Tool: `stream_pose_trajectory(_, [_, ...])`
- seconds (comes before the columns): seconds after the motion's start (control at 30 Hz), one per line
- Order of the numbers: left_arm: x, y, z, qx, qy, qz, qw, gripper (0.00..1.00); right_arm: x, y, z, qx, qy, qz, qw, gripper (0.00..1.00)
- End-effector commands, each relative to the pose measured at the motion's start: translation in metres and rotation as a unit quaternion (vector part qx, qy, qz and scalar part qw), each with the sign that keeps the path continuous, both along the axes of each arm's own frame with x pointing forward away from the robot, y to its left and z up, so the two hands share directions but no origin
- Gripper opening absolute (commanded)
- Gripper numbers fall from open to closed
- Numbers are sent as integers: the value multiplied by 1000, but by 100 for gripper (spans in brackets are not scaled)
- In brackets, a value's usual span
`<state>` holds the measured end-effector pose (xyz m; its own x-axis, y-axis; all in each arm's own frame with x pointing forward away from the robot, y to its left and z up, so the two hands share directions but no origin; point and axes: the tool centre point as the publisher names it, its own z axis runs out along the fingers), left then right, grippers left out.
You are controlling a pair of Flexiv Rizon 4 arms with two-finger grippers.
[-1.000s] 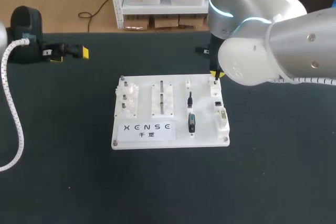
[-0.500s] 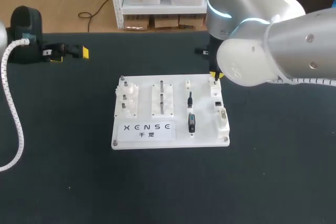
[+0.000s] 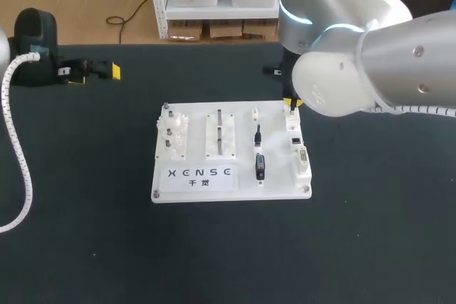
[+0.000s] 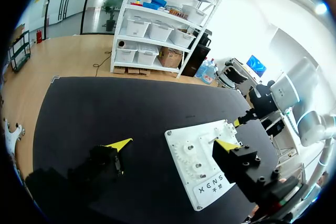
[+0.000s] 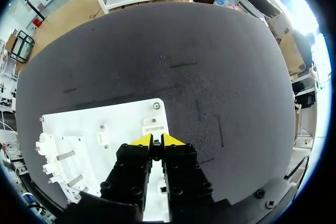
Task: Insert the USB connector, Ethernet cable, and multi-pin plug into their matching sockets one by one.
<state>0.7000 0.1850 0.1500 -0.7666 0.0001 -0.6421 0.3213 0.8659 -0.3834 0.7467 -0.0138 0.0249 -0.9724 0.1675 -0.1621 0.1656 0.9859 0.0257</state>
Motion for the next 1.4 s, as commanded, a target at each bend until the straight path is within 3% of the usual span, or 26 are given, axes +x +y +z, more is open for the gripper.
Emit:
stream_pose_trajectory(0.03, [0, 0, 0, 0, 0, 0, 1000, 100, 1, 1, -4, -4, 1, 1, 1000, 0])
stream_pose_trajectory(1.4, [0, 0, 0, 0, 0, 0, 1000, 100, 4, 5, -8, -31, 3, 22, 999, 0])
